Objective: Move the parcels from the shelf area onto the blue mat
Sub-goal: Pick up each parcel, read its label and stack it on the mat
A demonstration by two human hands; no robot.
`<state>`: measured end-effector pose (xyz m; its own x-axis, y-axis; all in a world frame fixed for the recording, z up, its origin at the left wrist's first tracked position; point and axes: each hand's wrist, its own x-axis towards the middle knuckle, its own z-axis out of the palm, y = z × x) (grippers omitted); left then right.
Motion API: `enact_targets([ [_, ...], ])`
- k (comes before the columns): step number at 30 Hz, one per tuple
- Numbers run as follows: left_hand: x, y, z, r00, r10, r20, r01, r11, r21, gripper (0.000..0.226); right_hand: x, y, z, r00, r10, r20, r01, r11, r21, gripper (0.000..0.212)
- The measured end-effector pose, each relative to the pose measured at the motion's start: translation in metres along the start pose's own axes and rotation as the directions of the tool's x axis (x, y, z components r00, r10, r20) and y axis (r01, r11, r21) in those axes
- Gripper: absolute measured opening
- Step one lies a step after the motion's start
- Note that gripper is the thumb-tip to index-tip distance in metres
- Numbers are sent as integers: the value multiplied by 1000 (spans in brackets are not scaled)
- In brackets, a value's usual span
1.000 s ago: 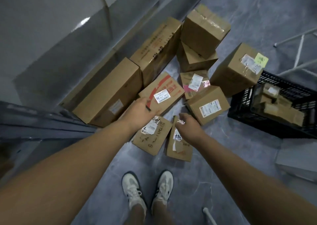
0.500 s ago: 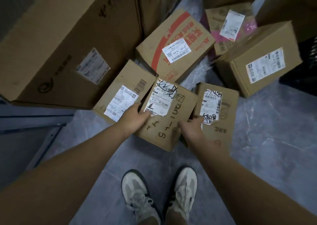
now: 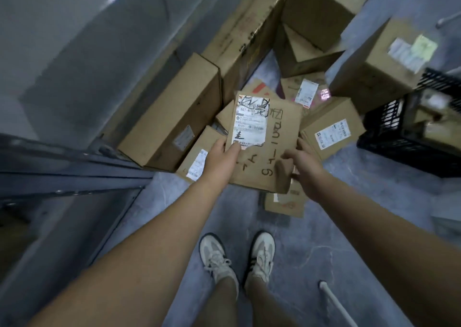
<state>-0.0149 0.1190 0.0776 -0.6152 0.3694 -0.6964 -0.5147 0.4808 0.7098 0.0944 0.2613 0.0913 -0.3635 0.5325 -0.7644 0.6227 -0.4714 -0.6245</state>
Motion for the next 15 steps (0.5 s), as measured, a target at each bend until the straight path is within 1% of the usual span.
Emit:
enact_targets([
  [4, -101, 106, -15, 990, 68, -121, -76, 995, -64, 25, -109, -112, -29, 990, -124, 67, 123, 992, 19, 55],
  [6, -146, 144, -24, 980, 109, -164, -128, 986, -111, 26, -160, -154, -41, 972, -221, 78, 219, 975, 30, 56],
  [8, -192, 174, -37, 968, 126, -215, -163, 973, -164, 28, -209, -186, -47, 942, -309, 130, 311, 950, 0, 59],
  [10, -235, 191, -48, 945, 168, -280, -222, 959, -175, 26, -254, -204, -50, 913, -364, 186, 372, 928, -8, 63],
  [12, -277, 197, -60, 911, 196, -362, -267, 951, -158, 20, -291, -213, -50, 874, -392, 287, 417, 908, -31, 66],
  [15, -332, 185, -81, 836, 191, -515, -333, 922, -199, 14, -334, -215, -43, 804, -417, 424, 485, 872, -61, 66],
])
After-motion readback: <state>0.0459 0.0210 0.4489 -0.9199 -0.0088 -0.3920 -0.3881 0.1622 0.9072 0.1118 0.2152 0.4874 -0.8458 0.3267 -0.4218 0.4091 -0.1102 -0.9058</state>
